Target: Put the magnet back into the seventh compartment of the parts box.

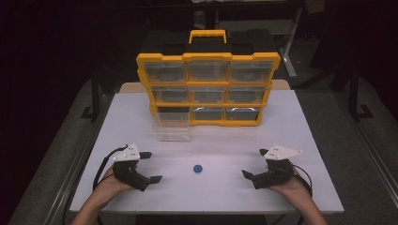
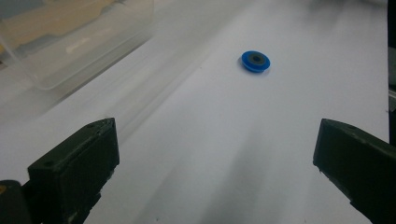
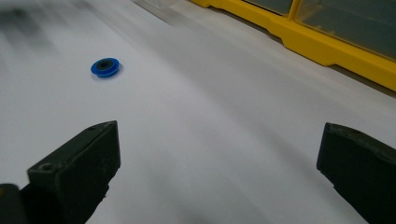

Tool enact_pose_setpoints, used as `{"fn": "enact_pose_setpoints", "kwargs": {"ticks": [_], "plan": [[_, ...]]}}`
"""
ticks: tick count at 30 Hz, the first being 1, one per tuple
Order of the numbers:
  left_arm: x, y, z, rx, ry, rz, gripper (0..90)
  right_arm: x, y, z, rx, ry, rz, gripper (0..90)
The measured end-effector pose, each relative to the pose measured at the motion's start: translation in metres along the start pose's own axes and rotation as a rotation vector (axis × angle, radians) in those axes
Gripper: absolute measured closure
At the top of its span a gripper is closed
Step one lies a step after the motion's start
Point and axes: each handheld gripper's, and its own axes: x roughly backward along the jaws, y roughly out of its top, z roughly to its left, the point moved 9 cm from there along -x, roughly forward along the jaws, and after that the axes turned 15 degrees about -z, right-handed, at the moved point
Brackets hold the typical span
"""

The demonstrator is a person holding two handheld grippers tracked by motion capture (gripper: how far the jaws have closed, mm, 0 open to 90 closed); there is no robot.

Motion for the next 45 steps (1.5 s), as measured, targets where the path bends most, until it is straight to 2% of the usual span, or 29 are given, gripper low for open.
{"fn": "enact_pose_setpoints", "kwargs": {"ticks": [5,15,17,24,30,45], "plan": [[-0.003,0.002,-0.003,0.012,-0.009,-0.013,0.0,0.0,0.0,0.0,-0.002,0.005,0.003,0.0],[-0.014,0.004,-0.009,0.015,-0.047,0.002,0.1,-0.001,-0.001,0.001,-0.002,0.01,0.005,0.0],[-0.016,0.005,-0.009,0.021,-0.048,-0.001,0.1,-0.001,-0.001,0.001,0.003,0.013,0.004,0.0],[-0.02,0.008,-0.012,0.001,-0.046,-0.013,0.1,-0.002,0.0,0.002,0.003,0.016,0.0,0.0],[-0.025,0.008,-0.014,-0.02,-0.055,0.003,0.1,-0.002,-0.001,0.003,0.0,0.018,0.006,0.0],[-0.031,0.014,-0.015,-0.012,-0.061,-0.026,0.1,-0.002,-0.001,0.004,-0.003,0.022,0.005,0.0]]}}
